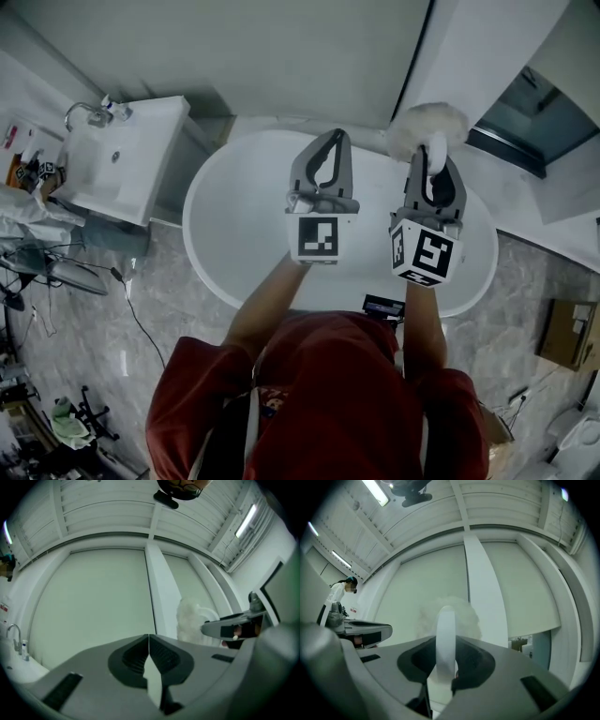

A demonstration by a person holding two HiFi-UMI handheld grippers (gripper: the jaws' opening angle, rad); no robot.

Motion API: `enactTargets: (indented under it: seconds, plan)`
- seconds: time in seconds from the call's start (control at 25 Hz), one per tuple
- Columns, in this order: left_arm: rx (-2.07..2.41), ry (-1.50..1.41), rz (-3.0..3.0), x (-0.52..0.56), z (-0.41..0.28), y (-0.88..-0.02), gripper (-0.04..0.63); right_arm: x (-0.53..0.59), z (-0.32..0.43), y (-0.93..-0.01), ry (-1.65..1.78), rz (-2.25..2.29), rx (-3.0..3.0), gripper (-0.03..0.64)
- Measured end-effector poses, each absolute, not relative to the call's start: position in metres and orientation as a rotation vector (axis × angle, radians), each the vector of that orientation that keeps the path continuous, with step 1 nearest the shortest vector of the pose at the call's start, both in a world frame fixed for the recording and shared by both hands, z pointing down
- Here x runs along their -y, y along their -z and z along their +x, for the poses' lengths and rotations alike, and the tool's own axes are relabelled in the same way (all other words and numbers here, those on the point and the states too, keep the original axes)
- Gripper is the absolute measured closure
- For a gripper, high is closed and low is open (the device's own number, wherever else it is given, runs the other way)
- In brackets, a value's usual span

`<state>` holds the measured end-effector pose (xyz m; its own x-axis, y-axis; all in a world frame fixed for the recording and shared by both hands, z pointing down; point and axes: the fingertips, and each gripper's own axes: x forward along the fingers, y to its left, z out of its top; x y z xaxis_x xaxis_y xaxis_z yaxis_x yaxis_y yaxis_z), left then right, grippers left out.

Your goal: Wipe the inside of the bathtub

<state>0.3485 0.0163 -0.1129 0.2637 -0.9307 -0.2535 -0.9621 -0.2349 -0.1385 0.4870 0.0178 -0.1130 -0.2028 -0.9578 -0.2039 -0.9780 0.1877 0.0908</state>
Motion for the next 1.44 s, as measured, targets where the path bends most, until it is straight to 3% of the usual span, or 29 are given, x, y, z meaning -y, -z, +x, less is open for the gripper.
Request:
enactTargets:
  seconds: [1.44]
  plan:
    - [-1.708, -0.116, -2.298, -0.04, 0.354, 0.088, 0.58, -0.039, 0.476, 0.094, -0.315, -1.896, -2.406, 0.523]
